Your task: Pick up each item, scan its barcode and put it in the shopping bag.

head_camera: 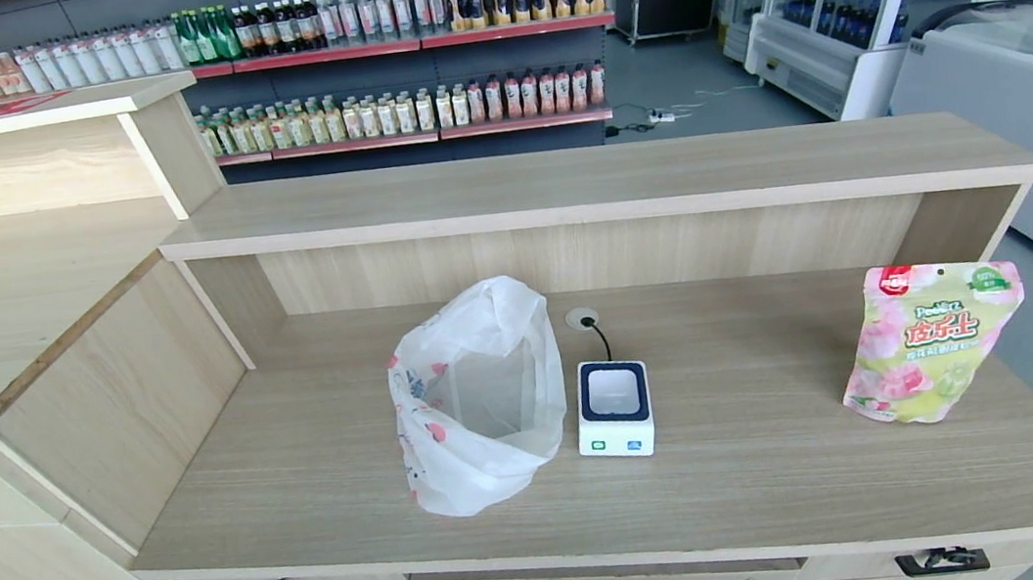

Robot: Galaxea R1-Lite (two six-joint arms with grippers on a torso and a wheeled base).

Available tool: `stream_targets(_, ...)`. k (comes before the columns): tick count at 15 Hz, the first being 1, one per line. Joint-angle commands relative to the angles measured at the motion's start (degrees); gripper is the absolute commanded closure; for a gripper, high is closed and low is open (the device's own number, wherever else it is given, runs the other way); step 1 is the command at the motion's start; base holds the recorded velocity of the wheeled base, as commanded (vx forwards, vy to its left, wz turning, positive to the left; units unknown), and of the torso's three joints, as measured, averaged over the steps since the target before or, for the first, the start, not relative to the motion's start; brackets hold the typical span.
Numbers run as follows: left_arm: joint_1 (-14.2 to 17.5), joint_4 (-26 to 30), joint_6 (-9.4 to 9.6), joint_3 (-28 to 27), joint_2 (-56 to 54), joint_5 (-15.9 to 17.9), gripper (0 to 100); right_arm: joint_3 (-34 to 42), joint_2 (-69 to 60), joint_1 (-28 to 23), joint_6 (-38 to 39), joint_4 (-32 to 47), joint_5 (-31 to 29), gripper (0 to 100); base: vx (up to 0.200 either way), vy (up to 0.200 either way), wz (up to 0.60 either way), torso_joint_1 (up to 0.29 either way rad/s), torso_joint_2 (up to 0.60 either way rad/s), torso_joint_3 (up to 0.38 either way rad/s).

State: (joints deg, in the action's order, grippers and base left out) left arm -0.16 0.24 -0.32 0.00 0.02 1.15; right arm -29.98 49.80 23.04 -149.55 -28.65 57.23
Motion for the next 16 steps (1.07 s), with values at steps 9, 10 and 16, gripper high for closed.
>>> stream_targets(9,0.0,0.0,-0.03,0.0,0.1,0.0,0,-0.8,-1.3,0.0,0.3,-0.3,-2.0,100,0.000,0.000,0.00,0.000,0.00,0.000)
stream_targets(10,0.0,0.0,-0.03,0.0,0.1,0.0,0,-0.8,-1.4,0.0,0.3,-0.2,-2.0,100,0.000,0.000,0.00,0.000,0.00,0.000)
stream_targets(16,0.0,0.0,-0.03,0.0,0.1,0.0,0,-0.6,-1.4,0.1,0.1,0.0,-2.0,100,0.000,0.000,0.00,0.000,0.00,0.000)
